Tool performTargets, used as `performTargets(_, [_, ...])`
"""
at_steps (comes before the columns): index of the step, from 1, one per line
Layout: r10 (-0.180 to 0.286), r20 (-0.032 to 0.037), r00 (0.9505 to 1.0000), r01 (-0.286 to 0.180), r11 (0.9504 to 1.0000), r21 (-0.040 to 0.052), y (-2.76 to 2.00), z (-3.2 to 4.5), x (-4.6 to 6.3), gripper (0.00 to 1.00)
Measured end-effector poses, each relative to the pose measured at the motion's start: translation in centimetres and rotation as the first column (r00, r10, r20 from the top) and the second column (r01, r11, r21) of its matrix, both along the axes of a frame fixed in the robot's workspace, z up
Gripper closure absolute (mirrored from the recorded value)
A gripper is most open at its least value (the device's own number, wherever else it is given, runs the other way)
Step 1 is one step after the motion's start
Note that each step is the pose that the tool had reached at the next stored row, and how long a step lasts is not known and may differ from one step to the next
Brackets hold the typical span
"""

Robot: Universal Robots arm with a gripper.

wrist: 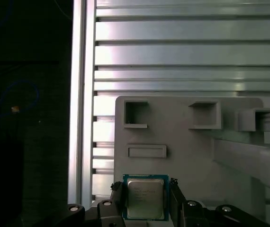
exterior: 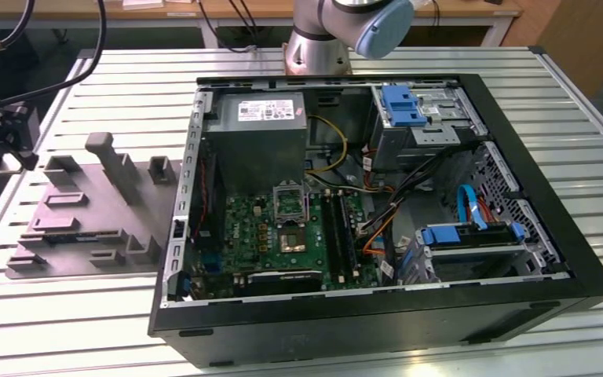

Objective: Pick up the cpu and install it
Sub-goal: 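Pick up the cpu and move it towards the insertion slot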

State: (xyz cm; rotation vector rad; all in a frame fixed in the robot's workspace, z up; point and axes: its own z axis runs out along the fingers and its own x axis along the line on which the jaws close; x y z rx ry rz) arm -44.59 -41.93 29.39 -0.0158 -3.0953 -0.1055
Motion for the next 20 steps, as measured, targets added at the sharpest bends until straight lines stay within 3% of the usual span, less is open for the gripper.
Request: performTargets(20, [0.000,0.0000,1.0000,0.000,1.0000,0.0000,0.00,0.94,0.00,0.53])
